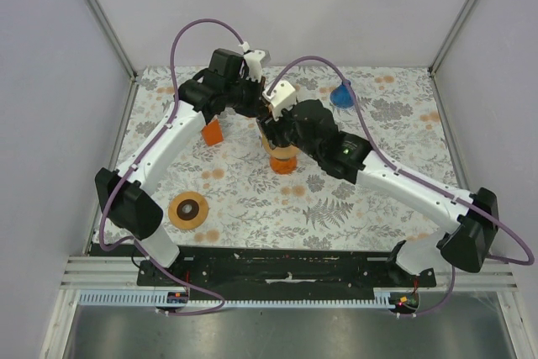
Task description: Place the coffee filter in the dripper
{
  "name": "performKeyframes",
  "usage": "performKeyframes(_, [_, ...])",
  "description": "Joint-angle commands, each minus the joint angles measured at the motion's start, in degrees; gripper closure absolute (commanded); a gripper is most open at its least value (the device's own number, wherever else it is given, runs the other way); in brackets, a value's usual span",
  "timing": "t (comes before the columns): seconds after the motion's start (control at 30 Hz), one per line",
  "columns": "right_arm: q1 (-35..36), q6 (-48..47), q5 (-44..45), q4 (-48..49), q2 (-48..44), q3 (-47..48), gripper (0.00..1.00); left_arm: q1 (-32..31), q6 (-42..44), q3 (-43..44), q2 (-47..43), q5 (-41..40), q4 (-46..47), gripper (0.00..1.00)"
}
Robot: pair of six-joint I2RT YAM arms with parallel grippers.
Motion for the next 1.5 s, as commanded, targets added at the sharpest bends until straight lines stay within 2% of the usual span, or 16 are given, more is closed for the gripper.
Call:
performKeyframes(0.0, [3.4, -1.8, 16.4, 8.3, 1.6, 0.5, 0.35, -0.2, -2.8, 0.4, -2.0, 0.7, 0.6, 0.98])
performKeyframes(0.1, [3.8, -2.8, 22.8, 11.7, 2.6, -0.4, 0.38, -0.1, -2.8, 0.7, -2.4, 0.7, 0.6, 0.98])
performKeyframes(0.2, [3.8, -3.9, 26.6, 12.7, 3.9, -0.8, 0.45, -0.2, -2.8, 0.6, -2.7, 0.7, 0.6, 0.98])
performKeyframes(0.4, [3.8, -5.4, 28.6, 11.9, 5.9, -0.4, 0.59, -0.1, -2.5, 0.6, -2.9, 0.3, 0.6, 0.98])
performKeyframes(0.67, [2.9, -5.4, 30.1, 10.8, 1.9, -0.7, 0.62, -0.1, -1.9, 0.4, -3.4, -0.7, 0.6, 0.98])
performKeyframes(0.77, [1.8, -5.2, 27.6, 8.2, 1.2, -0.5, 0.68, -0.1, -1.8, 0.4, -3.5, -0.7, 0.8, 0.98])
performKeyframes(0.9, [-0.6, -1.5, 25.0, 0.0, 3.3, 3.3, 0.68, -0.1, -1.8, 0.4, -3.8, -0.7, 0.9, 0.98])
performKeyframes(1.07, [-0.7, -1.4, 24.1, -0.5, 2.8, 3.8, 0.68, -0.2, -1.7, 0.2, -3.9, -0.8, 0.9, 0.98])
performKeyframes(1.23, [-0.8, -3.4, 15.5, -0.6, 2.2, 3.8, 0.68, -0.2, -1.9, 0.2, -3.8, -0.7, 1.0, 0.98])
performKeyframes(1.47, [-0.9, -4.1, 14.0, 0.2, 4.7, 5.0, 0.66, -0.1, -2.0, 0.1, -3.9, 0.1, 1.1, 0.98])
